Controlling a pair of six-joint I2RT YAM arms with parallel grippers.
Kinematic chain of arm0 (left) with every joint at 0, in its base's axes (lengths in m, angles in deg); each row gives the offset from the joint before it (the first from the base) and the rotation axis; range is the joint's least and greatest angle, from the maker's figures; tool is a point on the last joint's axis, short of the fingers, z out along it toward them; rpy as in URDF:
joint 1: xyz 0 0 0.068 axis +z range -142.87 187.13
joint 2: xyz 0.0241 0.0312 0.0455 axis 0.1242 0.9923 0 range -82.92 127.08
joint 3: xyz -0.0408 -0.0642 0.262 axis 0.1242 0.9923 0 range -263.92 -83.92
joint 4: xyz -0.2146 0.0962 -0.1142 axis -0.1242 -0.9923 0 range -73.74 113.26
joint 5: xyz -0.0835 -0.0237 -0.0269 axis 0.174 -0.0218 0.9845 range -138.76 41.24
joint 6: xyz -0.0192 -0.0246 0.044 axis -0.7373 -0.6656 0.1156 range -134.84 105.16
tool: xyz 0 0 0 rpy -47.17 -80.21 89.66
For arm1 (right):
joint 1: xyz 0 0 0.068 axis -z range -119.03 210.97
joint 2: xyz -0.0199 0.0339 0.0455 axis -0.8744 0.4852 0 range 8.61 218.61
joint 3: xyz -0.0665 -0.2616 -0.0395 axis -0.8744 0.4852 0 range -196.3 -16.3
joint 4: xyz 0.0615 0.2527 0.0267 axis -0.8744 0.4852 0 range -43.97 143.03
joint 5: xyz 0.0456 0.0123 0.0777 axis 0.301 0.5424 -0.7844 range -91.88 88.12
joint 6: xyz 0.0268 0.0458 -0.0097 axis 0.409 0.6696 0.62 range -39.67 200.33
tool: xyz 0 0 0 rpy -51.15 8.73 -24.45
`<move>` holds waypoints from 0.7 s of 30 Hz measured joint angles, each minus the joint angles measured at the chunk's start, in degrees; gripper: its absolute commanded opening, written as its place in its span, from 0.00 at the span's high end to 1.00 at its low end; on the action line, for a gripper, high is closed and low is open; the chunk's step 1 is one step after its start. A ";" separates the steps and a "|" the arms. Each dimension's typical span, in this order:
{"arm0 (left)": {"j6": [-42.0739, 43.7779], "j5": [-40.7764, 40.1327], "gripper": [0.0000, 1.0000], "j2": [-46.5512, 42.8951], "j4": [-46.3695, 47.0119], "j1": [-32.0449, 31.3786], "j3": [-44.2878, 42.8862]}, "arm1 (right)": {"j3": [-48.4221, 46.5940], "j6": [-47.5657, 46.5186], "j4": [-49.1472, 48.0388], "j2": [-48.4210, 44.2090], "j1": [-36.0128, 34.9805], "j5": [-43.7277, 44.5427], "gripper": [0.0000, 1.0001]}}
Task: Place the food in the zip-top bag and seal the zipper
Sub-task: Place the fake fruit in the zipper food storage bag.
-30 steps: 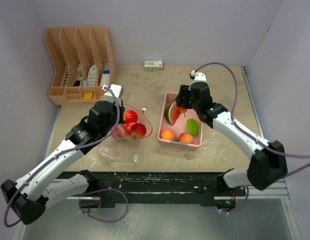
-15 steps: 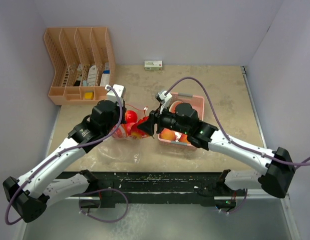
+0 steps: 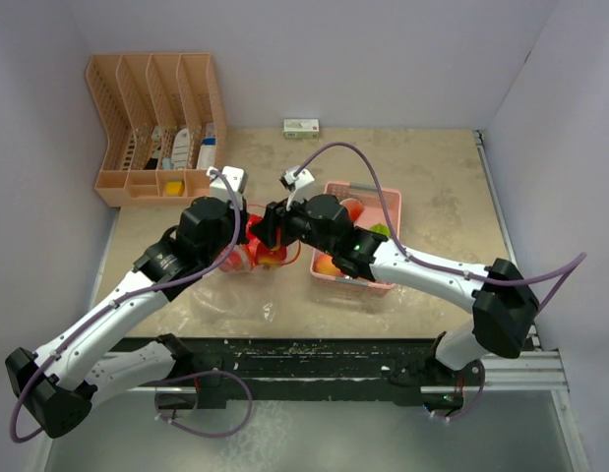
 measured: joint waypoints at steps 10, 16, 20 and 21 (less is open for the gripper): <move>-0.31 0.11 1.00 -0.48 -0.44 0.13 0.00 | -2.43 -1.95 1.46 -0.87 -2.05 8.70 0.01; -1.01 0.46 1.00 -0.46 -0.44 0.11 0.00 | -0.94 -1.90 2.19 -4.79 -2.51 10.21 0.00; -1.01 0.55 1.00 -0.46 -0.44 0.11 0.00 | 1.90 -0.22 4.09 -10.03 -2.82 13.57 0.02; -1.01 0.55 1.00 -0.46 -0.44 0.11 0.00 | 2.14 0.50 5.29 -10.97 -2.82 14.56 0.03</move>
